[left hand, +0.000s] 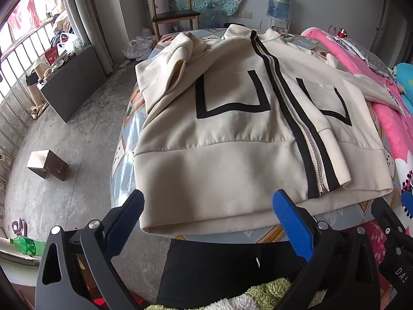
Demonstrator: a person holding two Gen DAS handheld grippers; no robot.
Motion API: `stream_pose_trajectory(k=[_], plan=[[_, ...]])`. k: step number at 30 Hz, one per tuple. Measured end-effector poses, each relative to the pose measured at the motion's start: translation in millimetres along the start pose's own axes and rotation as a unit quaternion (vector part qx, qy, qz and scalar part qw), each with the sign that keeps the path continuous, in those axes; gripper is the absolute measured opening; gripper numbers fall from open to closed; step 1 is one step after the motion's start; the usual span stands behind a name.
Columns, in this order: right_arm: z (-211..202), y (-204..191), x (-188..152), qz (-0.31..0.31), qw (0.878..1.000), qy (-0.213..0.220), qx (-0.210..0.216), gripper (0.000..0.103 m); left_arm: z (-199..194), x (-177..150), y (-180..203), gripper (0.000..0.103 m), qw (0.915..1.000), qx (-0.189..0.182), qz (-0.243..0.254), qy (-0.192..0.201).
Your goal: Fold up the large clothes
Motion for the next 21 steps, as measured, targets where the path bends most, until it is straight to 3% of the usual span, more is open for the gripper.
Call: stream_pose_trajectory(k=[6, 9, 11, 14, 16, 21], plan=[[3, 10, 13, 0.002, 1.0, 0.017, -0.007, 0.097, 6, 12, -8, 0.098, 0.9998, -0.007, 0.015, 0.008], [10, 19, 17, 0.01, 1.0, 0.015, 0.004, 0.096, 9, 16, -12, 0.098, 0.9994, -0.029, 0.005, 0.017], [16, 28, 19, 0.02, 1.0, 0.008, 0.018, 0.096, 11, 18, -16, 0.098, 0.9979, -0.058, -0.01, 0.028], [21, 52, 22, 0.04, 0.999, 0.01, 0.029, 0.096, 10, 18, -20, 0.098, 0.9901, -0.133, -0.028, 0.035], [20, 72, 24, 0.046, 0.999, 0.017, 0.016, 0.096, 12, 15, -26, 0.098, 0.9871, -0.152, -0.034, 0.037], [30, 119, 18, 0.052, 0.999, 0.001, -0.009, 0.096, 16, 5, -47, 0.098, 0.9932, -0.108, -0.004, 0.044]])
Point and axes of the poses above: each gripper's, at about its wrist camera, not at the fingertips, and z roughly the way its jaws point, y to its right, x to its top, the point moved 7 cm from there along z, roughly the way its jaws point, and after that the axes turned 7 degrees about -z, right-handed, at the moved point
